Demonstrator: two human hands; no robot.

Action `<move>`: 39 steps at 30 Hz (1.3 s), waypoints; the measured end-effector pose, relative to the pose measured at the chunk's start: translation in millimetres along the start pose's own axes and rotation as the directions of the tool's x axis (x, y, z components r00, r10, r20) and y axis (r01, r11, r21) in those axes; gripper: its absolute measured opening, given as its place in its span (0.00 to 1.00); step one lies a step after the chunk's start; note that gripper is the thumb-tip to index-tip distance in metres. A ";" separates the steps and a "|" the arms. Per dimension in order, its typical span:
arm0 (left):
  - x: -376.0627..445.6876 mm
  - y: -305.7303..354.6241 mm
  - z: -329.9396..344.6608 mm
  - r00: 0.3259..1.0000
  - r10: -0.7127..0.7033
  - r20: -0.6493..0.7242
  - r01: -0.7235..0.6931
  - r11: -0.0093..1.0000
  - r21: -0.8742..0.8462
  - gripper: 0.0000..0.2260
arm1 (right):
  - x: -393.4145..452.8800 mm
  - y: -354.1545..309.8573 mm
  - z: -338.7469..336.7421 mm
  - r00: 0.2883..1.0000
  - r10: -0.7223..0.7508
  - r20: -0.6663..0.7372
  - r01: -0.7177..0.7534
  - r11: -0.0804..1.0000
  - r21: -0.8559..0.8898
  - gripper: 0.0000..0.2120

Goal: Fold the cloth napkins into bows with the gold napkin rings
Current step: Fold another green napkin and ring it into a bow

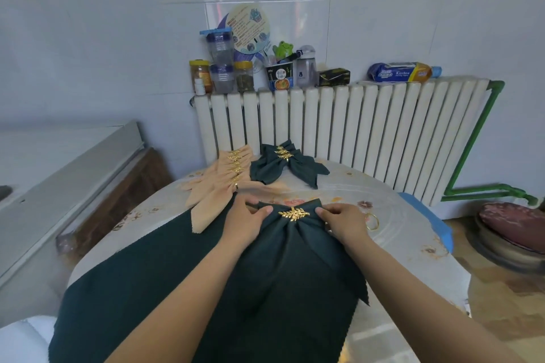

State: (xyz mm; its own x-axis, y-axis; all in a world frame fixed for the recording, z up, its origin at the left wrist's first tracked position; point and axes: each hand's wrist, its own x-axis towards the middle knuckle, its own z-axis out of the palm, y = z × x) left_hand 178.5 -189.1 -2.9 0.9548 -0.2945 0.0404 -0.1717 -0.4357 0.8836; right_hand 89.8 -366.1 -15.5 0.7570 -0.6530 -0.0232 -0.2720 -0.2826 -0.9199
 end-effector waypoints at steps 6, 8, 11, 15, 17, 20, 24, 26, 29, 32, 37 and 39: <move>94.2 32.1 15.7 0.988 0.143 -0.065 -0.133 0.983 0.129 0.06 | 99.5 -33.0 10.2 0.993 -0.020 -0.119 0.014 0.999 -0.053 0.06; 120.0 37.2 17.9 0.990 0.136 -0.049 -0.128 0.983 0.130 0.04 | 123.9 -41.6 13.9 0.991 -0.035 -0.131 0.025 0.996 -0.080 0.06; 187.2 35.6 32.2 0.986 0.164 0.012 -0.164 0.979 0.116 0.10 | 190.6 -44.4 31.0 0.984 -0.071 -0.160 0.056 0.994 -0.095 0.05; 247.2 28.4 50.7 0.984 0.152 0.092 -0.159 0.985 0.069 0.20 | 254.6 -45.2 50.7 0.980 -0.092 -0.176 0.078 0.993 -0.087 0.08; 273.6 17.0 64.4 0.984 0.140 0.108 -0.150 0.985 0.087 0.22 | 280.0 -38.3 62.8 0.989 -0.082 -0.119 0.068 0.991 -0.117 0.11; 293.6 -9.3 87.9 0.989 0.090 0.119 -0.106 0.984 0.142 0.24 | 302.0 -14.2 82.9 0.999 -0.026 -0.039 0.017 0.979 -0.204 0.19; 302.3 -44.4 112.1 0.996 0.056 0.077 -0.074 0.963 0.258 0.24 | 310.0 23.1 107.0 1.000 0.000 0.017 0.005 0.940 -0.342 0.29; 299.8 -51.4 117.9 0.996 0.084 0.038 -0.092 0.942 0.323 0.23 | 309.9 31.8 113.5 0.999 -0.040 0.020 0.045 0.890 -0.454 0.30; 295.3 -51.8 121.7 0.990 0.140 0.013 -0.134 0.907 0.398 0.23 | 310.0 32.7 115.5 0.998 -0.050 0.038 0.063 0.827 -0.559 0.32; 292.9 -49.8 121.5 0.989 0.145 0.018 -0.139 0.898 0.417 0.22 | 305.7 31.4 114.6 0.997 -0.030 0.068 0.065 0.796 -0.602 0.32; 273.5 -26.2 102.7 0.980 0.199 0.012 -0.185 0.882 0.434 0.22 | 281.2 18.9 99.7 0.995 -0.101 0.025 0.094 0.769 -0.632 0.31; 253.1 -16.9 89.0 0.977 0.214 0.016 -0.199 0.878 0.435 0.22 | 257.9 10.2 89.5 0.990 -0.118 0.075 0.138 0.737 -0.661 0.31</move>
State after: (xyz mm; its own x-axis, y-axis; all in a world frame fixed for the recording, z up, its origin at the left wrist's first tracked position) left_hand 401.5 -332.0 -49.1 0.8922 -0.3941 0.2207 -0.4463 -0.6941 0.5649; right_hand 335.4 -474.5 -65.9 0.8261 -0.5607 0.0566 -0.4891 -0.7632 -0.4224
